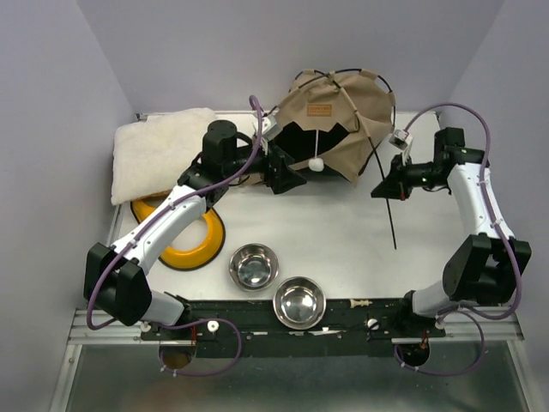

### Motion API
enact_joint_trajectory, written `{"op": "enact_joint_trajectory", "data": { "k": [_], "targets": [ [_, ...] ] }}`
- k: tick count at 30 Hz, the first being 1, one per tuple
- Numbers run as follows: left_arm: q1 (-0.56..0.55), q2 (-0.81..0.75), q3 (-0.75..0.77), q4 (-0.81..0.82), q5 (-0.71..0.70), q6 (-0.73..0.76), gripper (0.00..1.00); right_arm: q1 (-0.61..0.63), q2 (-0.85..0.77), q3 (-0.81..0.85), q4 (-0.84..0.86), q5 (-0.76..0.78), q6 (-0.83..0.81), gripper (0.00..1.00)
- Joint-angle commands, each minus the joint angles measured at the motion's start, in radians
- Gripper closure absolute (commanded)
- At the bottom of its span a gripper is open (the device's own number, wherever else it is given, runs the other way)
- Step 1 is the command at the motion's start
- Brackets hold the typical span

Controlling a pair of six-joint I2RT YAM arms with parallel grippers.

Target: Set up the pet tent

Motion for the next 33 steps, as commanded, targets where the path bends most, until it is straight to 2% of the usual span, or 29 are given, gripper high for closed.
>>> {"op": "enact_joint_trajectory", "data": {
  "k": [1, 3, 5, 8, 14, 22, 33],
  "targets": [
    [-0.018, 0.011, -0.050, 0.150, 0.055, -0.207, 0.10, 0.119, -0.094, -0.030, 0.410, -0.209, 0.495, 0.99],
    [-0.043, 0.011, -0.068, 0.191, 0.053, -0.262, 0.11, 0.173, -0.140, -0.091, 0.642, -0.182, 0.702, 0.99],
    [-0.067, 0.013, -0.105, 0.246, 0.053, -0.341, 0.12, 0.232, -0.164, -0.123, 0.805, -0.135, 0.829, 0.99],
    [-0.115, 0.014, -0.148, 0.328, 0.023, -0.411, 0.16, 0.308, -0.152, -0.110, 0.876, -0.090, 0.945, 0.99],
    [-0.190, 0.065, -0.178, 0.369, -0.019, -0.424, 0.25, 0.383, -0.134, -0.090, 1.003, -0.016, 1.124, 0.99],
    [-0.218, 0.126, -0.194, 0.414, -0.028, -0.430, 0.34, 0.437, -0.129, -0.062, 1.006, 0.028, 1.180, 0.99],
    [-0.261, 0.172, -0.199, 0.455, -0.004, -0.484, 0.55, 0.443, -0.131, -0.050, 1.039, 0.042, 1.219, 0.99]
  ]
}}
